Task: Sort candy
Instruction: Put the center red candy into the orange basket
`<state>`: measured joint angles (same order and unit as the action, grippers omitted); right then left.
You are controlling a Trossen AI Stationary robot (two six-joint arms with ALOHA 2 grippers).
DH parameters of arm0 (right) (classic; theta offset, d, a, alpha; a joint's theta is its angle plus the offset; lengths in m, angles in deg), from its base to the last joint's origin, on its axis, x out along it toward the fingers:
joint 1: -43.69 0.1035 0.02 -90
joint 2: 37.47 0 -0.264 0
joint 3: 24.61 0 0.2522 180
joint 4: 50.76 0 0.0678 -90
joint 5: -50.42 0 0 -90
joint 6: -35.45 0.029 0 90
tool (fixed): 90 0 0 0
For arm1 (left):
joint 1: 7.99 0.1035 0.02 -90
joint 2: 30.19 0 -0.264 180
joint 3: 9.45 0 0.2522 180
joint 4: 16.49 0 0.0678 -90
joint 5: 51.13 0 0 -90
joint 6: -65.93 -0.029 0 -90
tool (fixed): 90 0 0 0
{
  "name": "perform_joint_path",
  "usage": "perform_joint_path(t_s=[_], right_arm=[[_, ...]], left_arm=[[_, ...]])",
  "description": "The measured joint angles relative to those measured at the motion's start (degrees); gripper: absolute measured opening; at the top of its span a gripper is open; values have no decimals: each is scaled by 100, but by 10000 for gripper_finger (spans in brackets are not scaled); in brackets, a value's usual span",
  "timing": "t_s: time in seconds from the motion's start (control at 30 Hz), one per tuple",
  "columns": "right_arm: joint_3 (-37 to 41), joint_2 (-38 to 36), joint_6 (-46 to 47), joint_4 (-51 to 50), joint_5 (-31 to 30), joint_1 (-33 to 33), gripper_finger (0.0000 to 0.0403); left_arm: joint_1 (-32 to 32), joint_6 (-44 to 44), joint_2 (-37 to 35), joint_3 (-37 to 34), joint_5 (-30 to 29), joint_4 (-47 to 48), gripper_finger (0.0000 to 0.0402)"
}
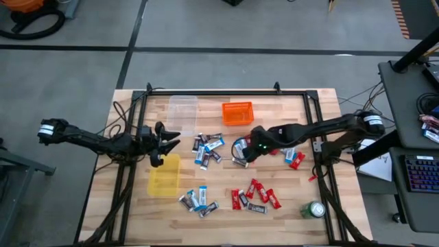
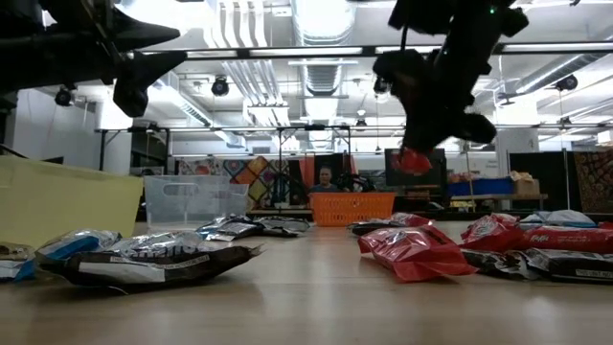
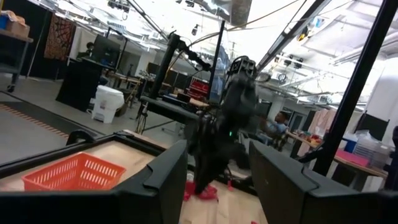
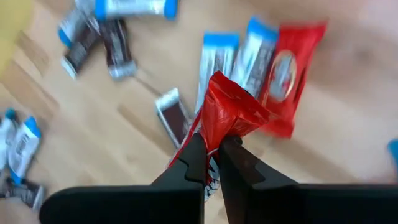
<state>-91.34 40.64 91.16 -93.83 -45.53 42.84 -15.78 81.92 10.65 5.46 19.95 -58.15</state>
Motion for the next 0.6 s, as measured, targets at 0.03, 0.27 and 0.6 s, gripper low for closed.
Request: perform_joint_path(t_s=[0.03,0.27,0.6], right_arm=[[0,-80,-117,31,-137,-32,13],[0,-337,-1174,768,-1078,-404,13],[-11,204,-2923,2557,-1835,-1326,13]], left_arm=[[0,12,27,0,0,-2,155],[0,128,142,0,-2,-3,155],[0,209,155,0,-2,-4,155]])
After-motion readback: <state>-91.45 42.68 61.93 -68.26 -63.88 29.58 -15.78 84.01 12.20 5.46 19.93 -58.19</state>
